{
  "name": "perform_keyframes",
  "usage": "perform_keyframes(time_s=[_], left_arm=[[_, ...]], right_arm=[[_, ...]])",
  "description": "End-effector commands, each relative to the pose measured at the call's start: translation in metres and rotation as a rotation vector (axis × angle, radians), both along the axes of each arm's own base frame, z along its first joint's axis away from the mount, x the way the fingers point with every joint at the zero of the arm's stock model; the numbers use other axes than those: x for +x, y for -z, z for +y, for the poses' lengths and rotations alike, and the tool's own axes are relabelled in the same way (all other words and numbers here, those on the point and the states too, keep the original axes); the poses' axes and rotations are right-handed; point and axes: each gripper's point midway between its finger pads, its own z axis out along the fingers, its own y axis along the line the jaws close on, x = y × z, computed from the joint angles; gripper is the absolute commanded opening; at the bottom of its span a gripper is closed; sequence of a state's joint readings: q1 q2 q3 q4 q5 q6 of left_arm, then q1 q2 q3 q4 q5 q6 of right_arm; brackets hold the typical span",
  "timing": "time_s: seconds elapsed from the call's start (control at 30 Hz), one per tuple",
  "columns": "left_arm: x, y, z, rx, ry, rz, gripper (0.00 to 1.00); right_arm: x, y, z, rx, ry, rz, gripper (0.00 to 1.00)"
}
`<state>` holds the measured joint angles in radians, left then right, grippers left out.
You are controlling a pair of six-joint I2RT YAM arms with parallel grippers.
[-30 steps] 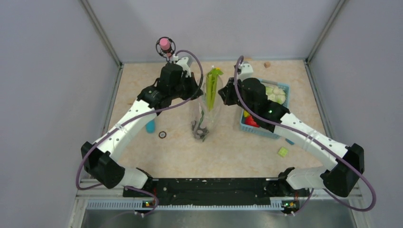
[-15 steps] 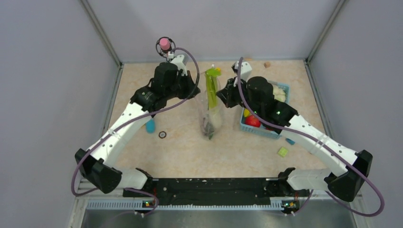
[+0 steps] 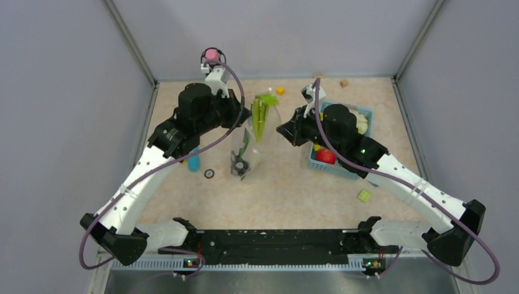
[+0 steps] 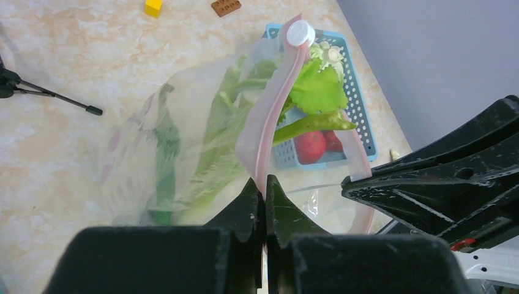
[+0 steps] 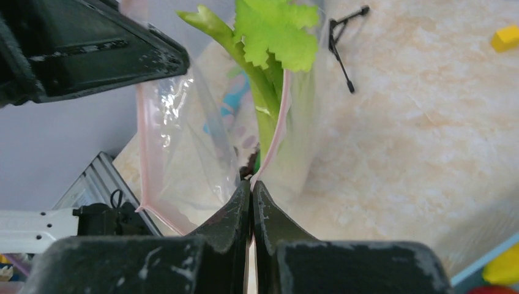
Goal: Place the food in the zip-top bag and seal the zipper
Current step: Adjust the zipper food storage bag at the center of the board.
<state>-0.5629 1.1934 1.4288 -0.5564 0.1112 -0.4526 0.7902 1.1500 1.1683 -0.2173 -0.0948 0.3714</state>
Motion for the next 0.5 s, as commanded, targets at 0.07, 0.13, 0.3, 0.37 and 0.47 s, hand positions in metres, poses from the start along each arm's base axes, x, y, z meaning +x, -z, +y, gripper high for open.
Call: perform_keyframes(time_s=[0.07,0.13,0.3,0.37,0.47], left_arm=[[0.017,0.030,-0.026,0.022,0.082,0.059,0.00],[0.022,0.048,-0.036,0.037,0.115,0.100,0.00],[0.028,0.087,-0.058,0.046,0.195,0.196,0.00],[0.031,0.094,-0.061,0.051,0.198,0.216,0.00],[0.031,0.095,-0.065,0.041,0.212,0.220,0.00]], right_arm=[[0.029,0.042,-0.037,-0.046,0.294,0.083,0.00],[0.037,0.066,-0.050,-0.084,0.376,0.123,0.00],[0.038,0.102,-0.059,-0.125,0.407,0.187,0.00],[0.039,0.106,-0.063,-0.138,0.421,0.183,0.03],[0.040,0.103,-0.075,-0.150,0.466,0.163,0.11]])
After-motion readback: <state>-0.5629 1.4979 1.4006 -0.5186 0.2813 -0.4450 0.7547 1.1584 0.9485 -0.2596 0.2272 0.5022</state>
